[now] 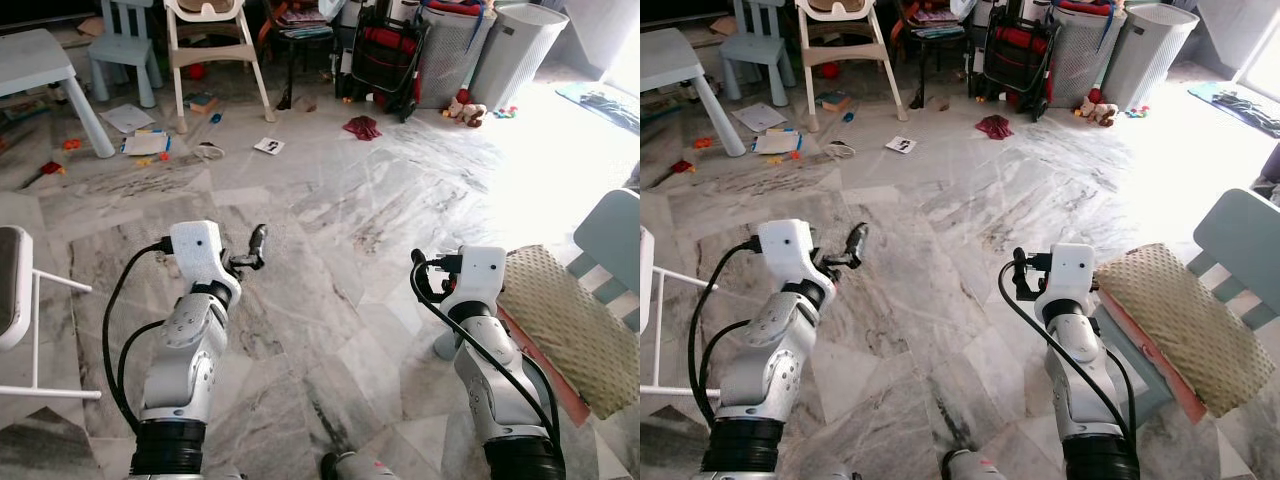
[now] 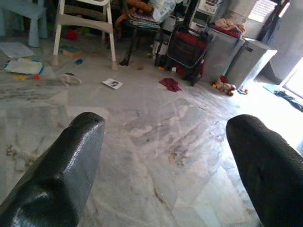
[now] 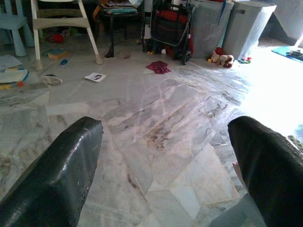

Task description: Move the pillow to the sofa

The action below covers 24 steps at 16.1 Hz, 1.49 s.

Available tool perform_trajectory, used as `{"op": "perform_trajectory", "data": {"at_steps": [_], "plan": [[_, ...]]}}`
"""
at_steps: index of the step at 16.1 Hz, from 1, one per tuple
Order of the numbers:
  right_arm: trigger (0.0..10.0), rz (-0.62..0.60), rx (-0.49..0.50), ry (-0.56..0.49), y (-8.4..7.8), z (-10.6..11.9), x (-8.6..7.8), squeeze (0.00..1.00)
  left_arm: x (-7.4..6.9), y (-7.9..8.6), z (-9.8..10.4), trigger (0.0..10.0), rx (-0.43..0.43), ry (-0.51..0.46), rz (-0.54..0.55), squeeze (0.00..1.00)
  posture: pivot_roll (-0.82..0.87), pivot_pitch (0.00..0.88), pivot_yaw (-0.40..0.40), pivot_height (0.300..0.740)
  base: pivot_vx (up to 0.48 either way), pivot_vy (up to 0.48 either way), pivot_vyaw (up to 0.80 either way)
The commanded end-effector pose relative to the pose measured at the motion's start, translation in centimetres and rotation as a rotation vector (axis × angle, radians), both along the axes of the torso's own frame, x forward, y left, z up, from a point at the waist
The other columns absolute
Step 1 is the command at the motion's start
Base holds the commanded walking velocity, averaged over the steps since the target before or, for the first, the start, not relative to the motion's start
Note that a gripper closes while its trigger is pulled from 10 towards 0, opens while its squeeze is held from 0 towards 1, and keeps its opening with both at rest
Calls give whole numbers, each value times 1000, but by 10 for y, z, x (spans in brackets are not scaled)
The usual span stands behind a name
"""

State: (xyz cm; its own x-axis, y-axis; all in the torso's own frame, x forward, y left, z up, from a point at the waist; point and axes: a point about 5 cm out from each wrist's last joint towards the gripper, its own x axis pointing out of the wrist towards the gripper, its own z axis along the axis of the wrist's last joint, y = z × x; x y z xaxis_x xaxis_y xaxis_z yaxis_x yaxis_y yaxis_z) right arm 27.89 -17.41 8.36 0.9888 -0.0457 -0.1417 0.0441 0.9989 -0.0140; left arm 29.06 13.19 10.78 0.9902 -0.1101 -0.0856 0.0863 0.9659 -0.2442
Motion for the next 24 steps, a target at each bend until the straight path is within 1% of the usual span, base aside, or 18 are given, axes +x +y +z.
{"op": "perform_trajectory", "data": {"at_steps": [1, 3, 10, 22, 24], "plan": [[10000, -8, -3, -9, -1, 4, 2, 0, 2, -3, 6, 10000, -5, -20, -9, 0, -7, 0, -39, 740, 0, 0, -781], [10000, -5, -1, -4, -1, 4, 2, 0, 2, -2, 5, 10000, -5, -13, -6, 0, -6, 0, -42, 740, 0, 0, -781], [10000, -11, -9, 0, -1, 3, 5, 0, 4, -5, 7, 10000, -9, -19, -24, 0, -9, 0, -39, 740, 281, 0, -781], [10000, -9, -19, 11, 0, 2, 6, 0, 4, -12, 2, 10000, 0, 14, -49, 0, 2, 0, -52, 740, 272, 0, -780], [10000, -11, -16, 22, 0, 0, 6, 0, 3, -12, 1, 10000, 1, 24, -47, 0, 2, 0, -54, 740, 126, 0, -766]]}}
